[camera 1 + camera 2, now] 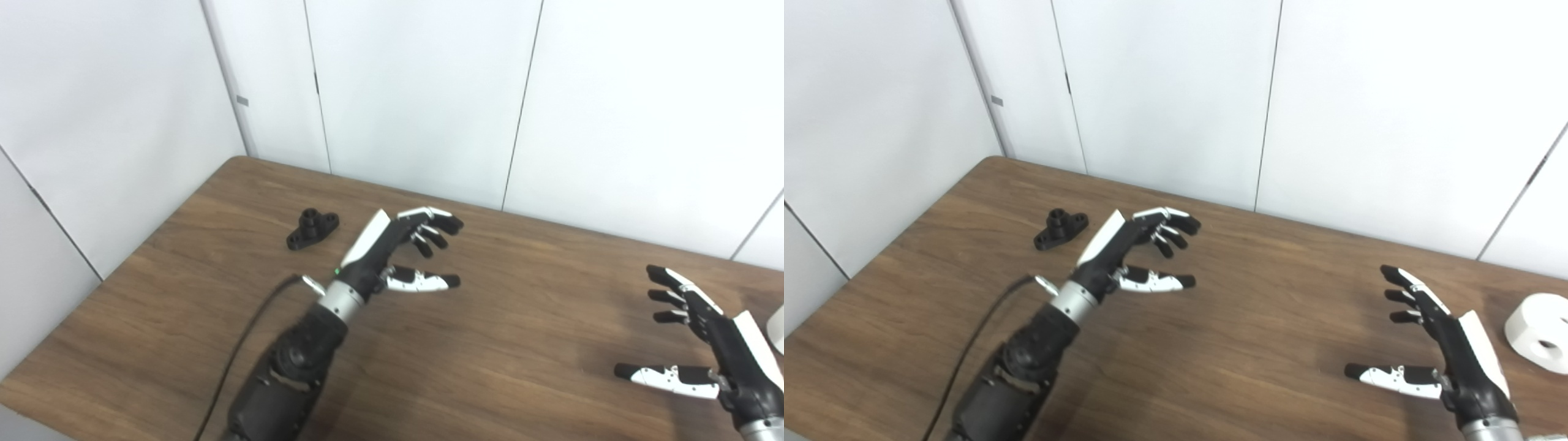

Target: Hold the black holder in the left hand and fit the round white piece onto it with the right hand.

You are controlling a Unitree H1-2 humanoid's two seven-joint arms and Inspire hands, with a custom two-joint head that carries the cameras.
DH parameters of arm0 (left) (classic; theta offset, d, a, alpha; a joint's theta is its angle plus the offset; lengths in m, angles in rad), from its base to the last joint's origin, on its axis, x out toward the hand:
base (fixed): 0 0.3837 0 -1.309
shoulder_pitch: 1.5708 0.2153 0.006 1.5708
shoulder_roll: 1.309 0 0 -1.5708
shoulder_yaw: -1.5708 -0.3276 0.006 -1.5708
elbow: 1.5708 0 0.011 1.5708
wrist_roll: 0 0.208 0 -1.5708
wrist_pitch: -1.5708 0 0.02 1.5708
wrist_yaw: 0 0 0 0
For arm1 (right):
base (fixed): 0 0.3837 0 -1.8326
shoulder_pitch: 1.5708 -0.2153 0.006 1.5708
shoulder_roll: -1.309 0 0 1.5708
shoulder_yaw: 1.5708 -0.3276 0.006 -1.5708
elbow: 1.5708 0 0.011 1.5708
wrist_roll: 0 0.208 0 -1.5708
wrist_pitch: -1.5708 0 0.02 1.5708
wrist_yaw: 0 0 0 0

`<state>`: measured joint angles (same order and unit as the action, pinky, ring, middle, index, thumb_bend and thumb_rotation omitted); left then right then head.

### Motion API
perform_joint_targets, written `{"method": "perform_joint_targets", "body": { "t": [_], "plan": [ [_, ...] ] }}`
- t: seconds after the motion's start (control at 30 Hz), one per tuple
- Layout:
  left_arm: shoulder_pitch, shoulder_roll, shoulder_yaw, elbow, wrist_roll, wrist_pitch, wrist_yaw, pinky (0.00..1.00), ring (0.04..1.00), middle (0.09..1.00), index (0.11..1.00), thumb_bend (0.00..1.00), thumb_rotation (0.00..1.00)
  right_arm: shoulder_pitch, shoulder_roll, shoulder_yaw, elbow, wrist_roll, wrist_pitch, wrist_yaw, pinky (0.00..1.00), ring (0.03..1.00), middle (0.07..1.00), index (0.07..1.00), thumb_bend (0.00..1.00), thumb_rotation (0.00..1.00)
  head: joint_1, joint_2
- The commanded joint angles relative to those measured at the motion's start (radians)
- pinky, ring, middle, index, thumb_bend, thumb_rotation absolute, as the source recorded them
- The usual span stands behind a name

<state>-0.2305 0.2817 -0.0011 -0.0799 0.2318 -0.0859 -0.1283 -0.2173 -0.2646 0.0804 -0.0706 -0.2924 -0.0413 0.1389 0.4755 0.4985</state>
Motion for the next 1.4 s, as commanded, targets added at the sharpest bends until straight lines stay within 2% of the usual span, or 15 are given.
{"method": "perform_joint_targets", "body": {
  "t": [0.0,0.33,0.53,0.63,0.77,0.87,1.0,1.07,1.13,1.23,1.37],
  "plan": [
    [-0.042,0.037,0.017,-0.041,-0.021,-0.01,-0.009,0.57,0.686,0.731,0.708,0.71,0.01,-0.026,-0.015,-0.016,-0.018,0.018,-0.041,-0.012,0.71,0.826,0.88,0.856,0.78,0.03,-0.001,0.001],
    [-0.063,0.127,0.105,-0.143,-0.005,0.046,-0.009,0.53,0.67,0.716,0.693,0.67,0.0,-0.026,-0.015,-0.019,-0.017,0.014,-0.052,-0.015,0.69,0.823,0.873,0.813,0.78,0.03,0.004,0.001],
    [-0.074,0.18,0.153,-0.16,0.0,0.097,-0.01,0.55,0.691,0.74,0.713,0.67,0.0,-0.029,-0.011,-0.016,-0.016,0.014,-0.052,-0.015,0.68,0.807,0.86,0.81,0.78,0.02,0.007,-0.001],
    [-0.076,0.198,0.171,-0.151,0.013,0.087,0.006,0.54,0.684,0.74,0.72,0.68,0.0,-0.027,-0.011,-0.014,-0.018,0.008,-0.053,-0.016,0.68,0.807,0.86,0.811,0.78,0.0,0.008,0.0],
    [-0.083,0.212,0.198,-0.143,0.051,0.11,0.031,0.55,0.692,0.762,0.728,0.7,0.01,-0.026,-0.011,-0.013,-0.014,0.009,-0.061,-0.017,0.68,0.806,0.86,0.811,0.78,0.0,0.008,0.0],
    [-0.083,0.225,0.202,-0.133,0.133,0.123,0.062,0.53,0.684,0.732,0.704,0.71,0.04,-0.024,-0.011,-0.014,-0.016,0.013,-0.06,-0.015,0.68,0.807,0.863,0.817,0.78,0.0,0.009,0.002],
    [-0.082,0.234,0.207,-0.125,0.223,0.156,0.1,0.57,0.705,0.737,0.704,0.75,0.1,-0.021,-0.013,-0.015,-0.018,0.011,-0.057,-0.014,0.67,0.807,0.873,0.823,0.77,0.0,0.009,0.002],
    [-0.081,0.238,0.211,-0.119,0.246,0.17,0.11,0.66,0.779,0.789,0.734,0.77,0.12,-0.021,-0.014,-0.016,-0.017,0.011,-0.058,-0.015,0.67,0.808,0.872,0.823,0.77,0.0,0.007,0.001],
    [-0.08,0.24,0.216,-0.116,0.252,0.191,0.11,0.7,0.824,0.829,0.761,0.79,0.14,-0.021,-0.014,-0.018,-0.018,0.013,-0.057,-0.016,0.67,0.804,0.87,0.821,0.77,0.0,0.005,0.001],
    [-0.077,0.244,0.219,-0.107,0.255,0.202,0.112,0.67,0.822,0.855,0.789,0.8,0.15,-0.022,-0.015,-0.018,-0.02,0.013,-0.058,-0.016,0.66,0.804,0.866,0.819,0.77,0.0,0.006,-0.001],
    [-0.076,0.241,0.218,-0.097,0.267,0.233,0.113,0.69,0.857,0.891,0.807,0.82,0.19,-0.026,-0.014,-0.02,-0.021,0.018,-0.057,-0.014,0.67,0.807,0.865,0.82,0.76,0.02,0.008,0.0]
  ]
}}
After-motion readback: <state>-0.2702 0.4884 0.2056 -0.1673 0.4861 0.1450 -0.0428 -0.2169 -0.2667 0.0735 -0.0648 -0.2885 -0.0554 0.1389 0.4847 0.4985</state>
